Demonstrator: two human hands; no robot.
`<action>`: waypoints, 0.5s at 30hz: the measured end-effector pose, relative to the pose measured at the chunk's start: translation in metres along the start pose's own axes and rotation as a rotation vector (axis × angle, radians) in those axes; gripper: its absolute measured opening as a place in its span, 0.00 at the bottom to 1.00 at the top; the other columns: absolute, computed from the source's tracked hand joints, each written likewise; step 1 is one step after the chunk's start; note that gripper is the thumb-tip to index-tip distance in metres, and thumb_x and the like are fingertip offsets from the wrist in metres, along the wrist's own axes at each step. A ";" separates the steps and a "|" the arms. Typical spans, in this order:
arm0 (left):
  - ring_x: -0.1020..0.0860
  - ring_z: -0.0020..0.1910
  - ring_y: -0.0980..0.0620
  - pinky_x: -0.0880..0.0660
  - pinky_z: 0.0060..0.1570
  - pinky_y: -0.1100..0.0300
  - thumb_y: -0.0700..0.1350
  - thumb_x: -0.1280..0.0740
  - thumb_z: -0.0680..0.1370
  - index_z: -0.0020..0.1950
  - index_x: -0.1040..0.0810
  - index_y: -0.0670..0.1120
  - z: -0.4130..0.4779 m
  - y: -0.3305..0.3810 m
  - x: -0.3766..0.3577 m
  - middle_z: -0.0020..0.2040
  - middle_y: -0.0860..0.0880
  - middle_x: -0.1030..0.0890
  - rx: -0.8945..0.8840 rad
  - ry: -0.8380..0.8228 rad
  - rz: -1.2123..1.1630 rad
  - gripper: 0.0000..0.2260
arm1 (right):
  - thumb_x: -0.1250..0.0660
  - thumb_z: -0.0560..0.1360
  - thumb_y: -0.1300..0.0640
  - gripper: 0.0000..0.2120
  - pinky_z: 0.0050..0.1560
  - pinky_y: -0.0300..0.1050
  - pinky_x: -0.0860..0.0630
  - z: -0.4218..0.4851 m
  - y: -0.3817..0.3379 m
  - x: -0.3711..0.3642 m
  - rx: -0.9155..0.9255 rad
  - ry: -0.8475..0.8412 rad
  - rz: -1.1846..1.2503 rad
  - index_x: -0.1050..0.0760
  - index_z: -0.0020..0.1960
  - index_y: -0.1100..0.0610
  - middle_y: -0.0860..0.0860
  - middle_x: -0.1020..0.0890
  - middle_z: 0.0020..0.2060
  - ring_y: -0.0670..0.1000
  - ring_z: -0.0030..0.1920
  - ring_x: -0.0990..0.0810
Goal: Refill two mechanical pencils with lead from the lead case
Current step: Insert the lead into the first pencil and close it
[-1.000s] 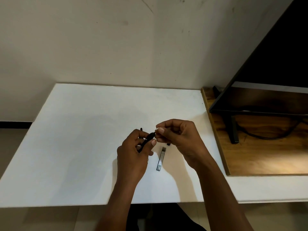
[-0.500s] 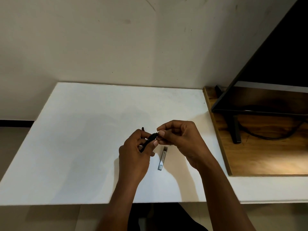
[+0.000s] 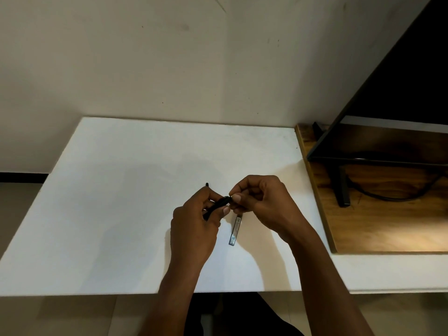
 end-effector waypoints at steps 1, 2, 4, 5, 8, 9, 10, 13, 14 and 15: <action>0.16 0.32 0.59 0.18 0.39 0.48 0.49 0.26 0.73 0.45 0.20 0.53 0.000 0.000 0.000 0.35 0.58 0.15 -0.002 -0.001 0.000 0.05 | 0.32 0.76 0.70 0.04 0.40 0.40 0.17 0.000 0.000 -0.001 -0.001 -0.004 -0.003 0.18 0.46 0.67 0.62 0.14 0.36 0.50 0.34 0.15; 0.17 0.32 0.60 0.18 0.39 0.49 0.49 0.25 0.73 0.45 0.20 0.53 0.000 0.000 0.000 0.35 0.58 0.16 -0.003 -0.003 -0.001 0.05 | 0.31 0.76 0.70 0.04 0.40 0.40 0.17 0.000 0.000 -0.001 -0.002 -0.004 -0.005 0.18 0.46 0.67 0.62 0.14 0.37 0.49 0.34 0.15; 0.17 0.31 0.60 0.17 0.40 0.49 0.49 0.26 0.73 0.45 0.19 0.53 -0.001 0.001 -0.001 0.35 0.58 0.15 -0.006 -0.011 -0.010 0.04 | 0.31 0.76 0.70 0.03 0.40 0.40 0.17 0.000 0.001 0.000 -0.006 -0.002 0.013 0.18 0.46 0.68 0.64 0.14 0.37 0.50 0.34 0.15; 0.17 0.31 0.60 0.17 0.39 0.49 0.49 0.26 0.73 0.46 0.19 0.53 -0.002 0.001 -0.001 0.35 0.58 0.16 -0.007 -0.014 -0.017 0.04 | 0.30 0.75 0.70 0.03 0.39 0.40 0.17 0.000 0.002 0.001 -0.010 -0.005 0.038 0.17 0.46 0.68 0.64 0.14 0.38 0.51 0.34 0.15; 0.17 0.30 0.60 0.17 0.39 0.49 0.49 0.26 0.73 0.45 0.19 0.52 -0.002 0.001 -0.002 0.34 0.58 0.16 -0.005 -0.021 -0.049 0.04 | 0.29 0.74 0.70 0.04 0.40 0.40 0.17 -0.001 0.005 0.000 -0.025 -0.025 0.127 0.17 0.48 0.68 0.64 0.14 0.39 0.53 0.35 0.14; 0.17 0.30 0.60 0.17 0.39 0.50 0.48 0.25 0.73 0.45 0.19 0.52 -0.002 0.000 -0.002 0.33 0.57 0.15 0.000 -0.025 -0.057 0.04 | 0.28 0.74 0.70 0.05 0.41 0.41 0.17 -0.002 0.006 0.000 -0.027 -0.032 0.152 0.16 0.49 0.68 0.64 0.13 0.39 0.53 0.37 0.13; 0.17 0.29 0.59 0.17 0.39 0.50 0.48 0.25 0.73 0.45 0.19 0.52 -0.001 0.000 -0.002 0.33 0.56 0.15 0.010 -0.031 -0.069 0.04 | 0.28 0.74 0.69 0.05 0.43 0.42 0.16 -0.002 0.007 0.001 -0.028 -0.043 0.175 0.16 0.50 0.66 0.62 0.13 0.40 0.54 0.39 0.13; 0.16 0.29 0.56 0.17 0.37 0.48 0.47 0.25 0.72 0.46 0.18 0.50 -0.001 -0.003 -0.008 0.34 0.53 0.14 0.068 -0.061 -0.152 0.05 | 0.26 0.73 0.65 0.09 0.46 0.46 0.15 -0.002 0.007 0.011 -0.019 -0.020 0.270 0.15 0.53 0.59 0.58 0.12 0.41 0.55 0.44 0.12; 0.16 0.29 0.55 0.17 0.36 0.47 0.47 0.25 0.72 0.46 0.18 0.50 -0.001 -0.004 -0.009 0.34 0.53 0.14 0.084 -0.064 -0.169 0.06 | 0.25 0.73 0.64 0.10 0.45 0.46 0.16 -0.001 0.011 0.021 -0.024 0.054 0.306 0.15 0.53 0.57 0.57 0.12 0.41 0.55 0.44 0.12; 0.17 0.28 0.55 0.17 0.36 0.47 0.47 0.25 0.73 0.46 0.19 0.50 -0.001 -0.005 -0.010 0.34 0.53 0.14 0.094 -0.060 -0.176 0.05 | 0.25 0.73 0.62 0.09 0.43 0.45 0.16 -0.001 0.018 0.034 -0.037 0.163 0.315 0.15 0.53 0.55 0.56 0.12 0.41 0.55 0.43 0.12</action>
Point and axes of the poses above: each hand's wrist, its own z-axis towards the middle knuckle, its own x-axis out of the back of the hand, y = z × x, the point moved 10 cm from there along z, towards the middle knuckle
